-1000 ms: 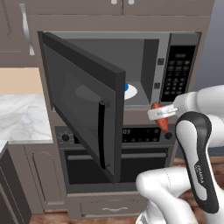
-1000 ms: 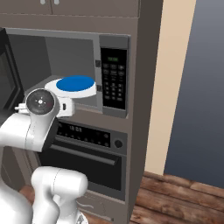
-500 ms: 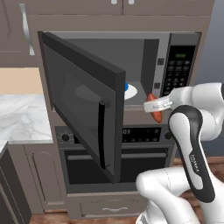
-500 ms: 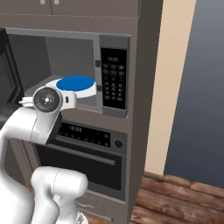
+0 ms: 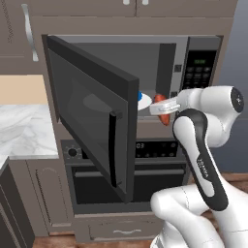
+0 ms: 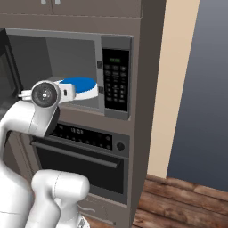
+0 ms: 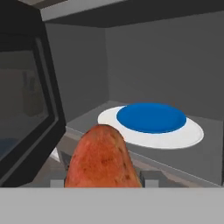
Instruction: Pick the sweet potato from the counter and place it in the microwave. Then turn on the microwave.
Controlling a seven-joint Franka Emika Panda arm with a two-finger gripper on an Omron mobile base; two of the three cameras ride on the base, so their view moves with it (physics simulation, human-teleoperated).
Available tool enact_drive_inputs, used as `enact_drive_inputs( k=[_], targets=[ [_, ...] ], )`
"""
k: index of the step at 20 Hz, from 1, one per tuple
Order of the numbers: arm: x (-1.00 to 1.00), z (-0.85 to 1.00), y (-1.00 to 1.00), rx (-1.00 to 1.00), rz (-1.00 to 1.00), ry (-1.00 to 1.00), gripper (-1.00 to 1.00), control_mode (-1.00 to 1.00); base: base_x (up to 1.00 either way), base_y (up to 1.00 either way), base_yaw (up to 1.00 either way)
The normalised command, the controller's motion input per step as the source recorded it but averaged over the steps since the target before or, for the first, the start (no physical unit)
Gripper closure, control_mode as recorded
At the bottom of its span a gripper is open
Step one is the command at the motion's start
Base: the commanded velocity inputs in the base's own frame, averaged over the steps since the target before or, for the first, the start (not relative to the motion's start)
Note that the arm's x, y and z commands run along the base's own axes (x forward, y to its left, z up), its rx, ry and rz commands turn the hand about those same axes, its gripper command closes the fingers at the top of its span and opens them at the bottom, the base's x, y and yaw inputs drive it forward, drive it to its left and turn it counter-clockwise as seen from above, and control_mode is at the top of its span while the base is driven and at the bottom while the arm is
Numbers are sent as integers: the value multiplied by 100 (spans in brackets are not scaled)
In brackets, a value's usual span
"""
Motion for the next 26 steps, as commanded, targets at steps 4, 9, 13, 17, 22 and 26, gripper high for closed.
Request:
enact_drive_inputs(
  k=[4, 9, 13, 17, 22, 26],
  targets=[
    [33, 13, 6, 0, 0, -4, 100, -100, 0, 0, 0],
    [37, 7, 17, 0, 0, -3, 100, -100, 0, 0, 0],
    [39, 7, 19, 3, 0, -5, 100, -100, 0, 0, 0],
    [40, 1, 13, 0, 0, 0, 100, -100, 0, 0, 0],
    [43, 0, 9, 0, 0, 0, 100, -100, 0, 0, 0],
    [43, 1, 3, 0, 0, 0, 100, -100, 0, 0, 0]
  ],
)
